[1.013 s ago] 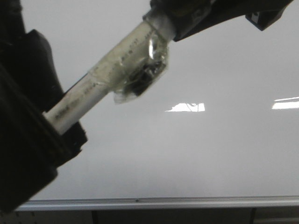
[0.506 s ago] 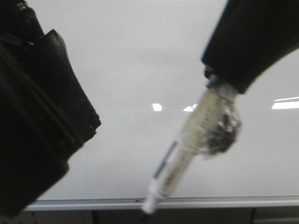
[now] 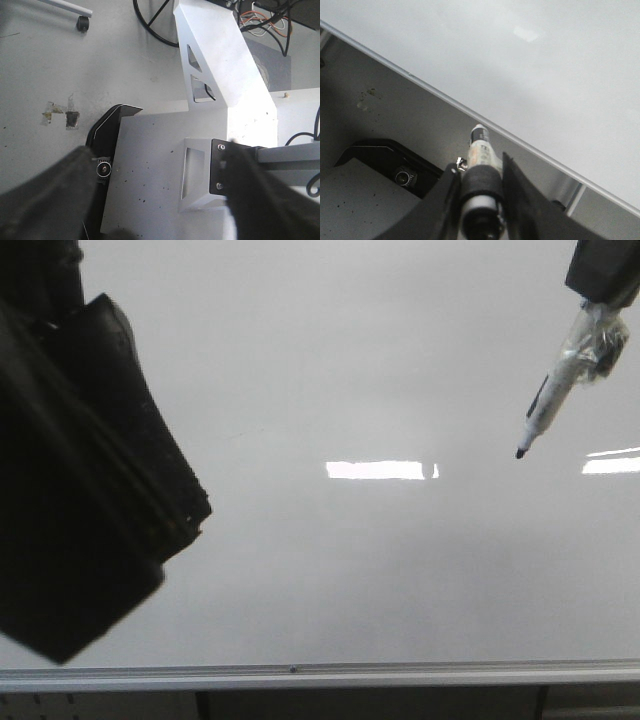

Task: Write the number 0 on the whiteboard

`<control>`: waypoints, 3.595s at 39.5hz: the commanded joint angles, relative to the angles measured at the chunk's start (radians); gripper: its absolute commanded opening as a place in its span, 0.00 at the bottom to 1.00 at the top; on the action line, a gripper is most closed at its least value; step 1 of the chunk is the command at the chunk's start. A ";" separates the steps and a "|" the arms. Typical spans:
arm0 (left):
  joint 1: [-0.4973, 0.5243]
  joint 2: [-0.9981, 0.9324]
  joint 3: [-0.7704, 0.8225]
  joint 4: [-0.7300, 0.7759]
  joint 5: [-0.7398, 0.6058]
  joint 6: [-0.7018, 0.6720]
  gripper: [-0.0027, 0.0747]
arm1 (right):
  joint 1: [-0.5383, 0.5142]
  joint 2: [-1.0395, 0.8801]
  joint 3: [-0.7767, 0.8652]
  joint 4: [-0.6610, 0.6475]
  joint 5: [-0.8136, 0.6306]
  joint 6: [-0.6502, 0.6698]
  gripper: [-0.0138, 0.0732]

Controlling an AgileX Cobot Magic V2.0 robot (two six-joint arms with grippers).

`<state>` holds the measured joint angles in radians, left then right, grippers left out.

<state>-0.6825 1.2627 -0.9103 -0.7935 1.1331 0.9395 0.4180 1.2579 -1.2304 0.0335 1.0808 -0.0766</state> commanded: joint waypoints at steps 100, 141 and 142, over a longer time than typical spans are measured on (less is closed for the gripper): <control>-0.007 -0.027 -0.028 -0.056 -0.009 0.000 0.01 | -0.224 0.544 -0.785 -0.101 0.105 -0.011 0.08; -0.007 -0.027 -0.028 -0.056 -0.009 0.000 0.01 | -0.217 0.497 -0.786 -0.034 -0.173 -0.002 0.08; -0.007 -0.027 -0.028 -0.056 -0.009 0.000 0.01 | -0.213 0.497 -0.786 -0.034 -0.177 -0.002 0.08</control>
<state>-0.6825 1.2627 -0.9103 -0.7935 1.1269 0.9395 0.1917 1.8120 -1.9843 -0.0076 1.0009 -0.0750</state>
